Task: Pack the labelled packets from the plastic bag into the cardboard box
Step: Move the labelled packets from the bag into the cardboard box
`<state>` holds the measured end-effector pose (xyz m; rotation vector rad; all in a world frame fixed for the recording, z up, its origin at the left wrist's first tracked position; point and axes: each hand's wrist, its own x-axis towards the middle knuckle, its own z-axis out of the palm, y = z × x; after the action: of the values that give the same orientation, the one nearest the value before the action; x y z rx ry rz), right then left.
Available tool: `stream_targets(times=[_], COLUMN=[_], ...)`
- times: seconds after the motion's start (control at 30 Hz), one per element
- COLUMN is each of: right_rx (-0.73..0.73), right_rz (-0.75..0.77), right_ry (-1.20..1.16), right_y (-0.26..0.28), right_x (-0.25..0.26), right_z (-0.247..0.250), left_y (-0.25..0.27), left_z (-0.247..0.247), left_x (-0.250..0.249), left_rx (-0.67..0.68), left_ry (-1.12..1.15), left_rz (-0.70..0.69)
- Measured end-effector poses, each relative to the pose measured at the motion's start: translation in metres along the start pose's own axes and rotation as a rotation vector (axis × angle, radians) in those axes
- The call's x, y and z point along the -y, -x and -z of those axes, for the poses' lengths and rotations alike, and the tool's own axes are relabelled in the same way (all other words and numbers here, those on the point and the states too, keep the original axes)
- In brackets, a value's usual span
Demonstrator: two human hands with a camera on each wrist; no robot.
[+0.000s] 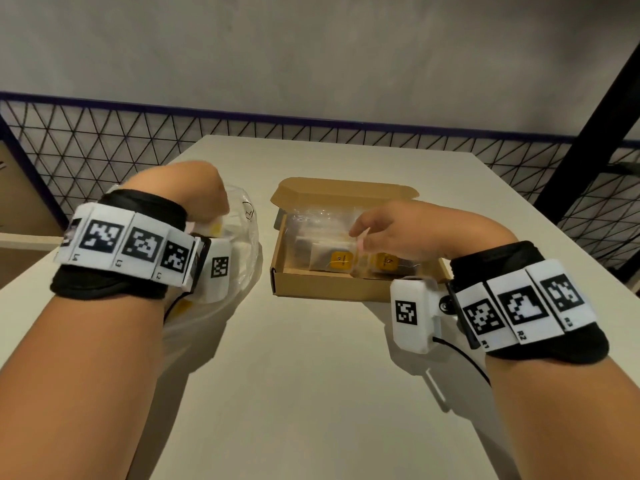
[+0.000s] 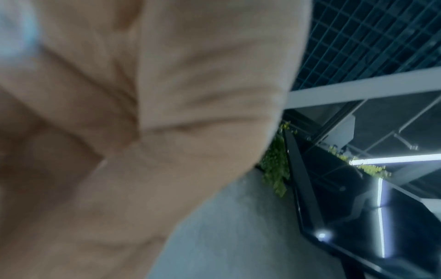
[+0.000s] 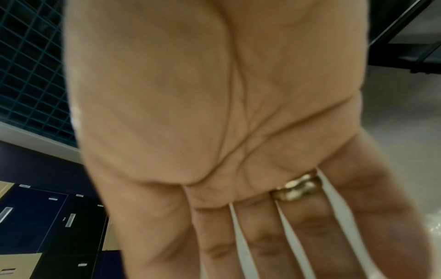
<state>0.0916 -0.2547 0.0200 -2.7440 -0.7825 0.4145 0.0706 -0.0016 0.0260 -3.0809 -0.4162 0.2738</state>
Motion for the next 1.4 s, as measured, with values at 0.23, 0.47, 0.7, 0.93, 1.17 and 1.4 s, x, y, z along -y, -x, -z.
stream_targets(times=[0.23, 0.47, 0.7, 0.93, 1.17, 1.4], right_rx=[-0.233, -0.485, -0.504, -0.573, -0.606, -0.526], right_rz=[0.122, 0.213, 0.297, 0.301, 0.257, 0.249], right_ry=[-0.172, -0.292, -0.342, -0.39, -0.412, -0.532], right_y=[-0.001, -0.002, -0.001, -0.001, -0.003, -0.003], right_x=[0.007, 0.012, 0.009, 0.003, 0.001, 0.001], right_z=[0.003, 0.006, 0.008, 0.014, 0.013, 0.012], left_y=[0.027, 0.033, 0.036, 0.037, 0.036, 0.036], left_z=[0.018, 0.013, 0.007, 0.008, 0.01, 0.011], left_x=[-0.024, -0.06, -0.078, -0.073, -0.069, -0.077], left_rx=[-0.218, -0.18, -0.166, -0.058, -0.106, -0.147], left_ry=[0.655, 0.942, 0.909, 0.737, 0.785, 1.2], left_rz=[-0.339, -0.496, -0.53, -0.497, -0.529, -0.569])
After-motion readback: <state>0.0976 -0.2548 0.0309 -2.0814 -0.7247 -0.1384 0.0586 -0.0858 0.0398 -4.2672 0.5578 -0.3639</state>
